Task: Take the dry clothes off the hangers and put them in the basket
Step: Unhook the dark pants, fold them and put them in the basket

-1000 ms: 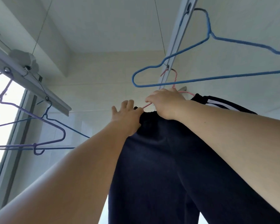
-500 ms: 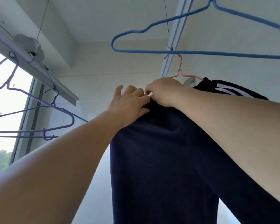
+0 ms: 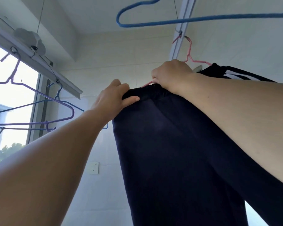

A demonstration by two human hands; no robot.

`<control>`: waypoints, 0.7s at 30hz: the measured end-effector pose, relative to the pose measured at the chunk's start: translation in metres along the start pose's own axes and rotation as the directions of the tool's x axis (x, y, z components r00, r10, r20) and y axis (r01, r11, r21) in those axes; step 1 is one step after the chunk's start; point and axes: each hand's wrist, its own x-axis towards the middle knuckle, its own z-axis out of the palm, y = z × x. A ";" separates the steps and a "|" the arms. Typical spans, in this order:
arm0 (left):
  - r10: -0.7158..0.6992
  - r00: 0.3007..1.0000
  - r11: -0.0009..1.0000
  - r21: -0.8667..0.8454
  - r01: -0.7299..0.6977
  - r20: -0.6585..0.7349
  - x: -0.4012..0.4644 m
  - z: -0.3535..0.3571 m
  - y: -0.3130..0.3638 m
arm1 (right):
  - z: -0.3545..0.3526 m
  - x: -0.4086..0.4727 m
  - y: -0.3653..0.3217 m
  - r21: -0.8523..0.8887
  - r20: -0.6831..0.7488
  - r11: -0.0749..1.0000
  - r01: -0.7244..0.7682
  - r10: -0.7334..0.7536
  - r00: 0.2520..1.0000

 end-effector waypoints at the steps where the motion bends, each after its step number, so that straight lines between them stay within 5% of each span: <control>1: -0.002 1.000 0.999 -0.045 0.001 -0.029 -0.002 0.000 -0.001 | -0.001 -0.001 0.001 0.006 -0.002 1.000 0.002 -0.002 1.000; 8: -0.026 0.988 0.980 -0.197 -0.004 -0.153 -0.020 -0.003 0.001 | -0.010 -0.012 -0.001 -0.012 0.028 1.000 0.009 -0.009 1.000; 17: -0.122 0.985 0.973 -0.209 0.095 -0.124 -0.032 -0.020 0.009 | -0.026 -0.022 -0.005 -0.055 0.030 0.998 0.018 -0.016 0.999; 21: -0.228 0.966 0.911 -0.377 0.167 -0.123 -0.043 -0.027 0.019 | -0.033 -0.026 -0.005 -0.041 0.029 0.999 0.012 -0.011 1.000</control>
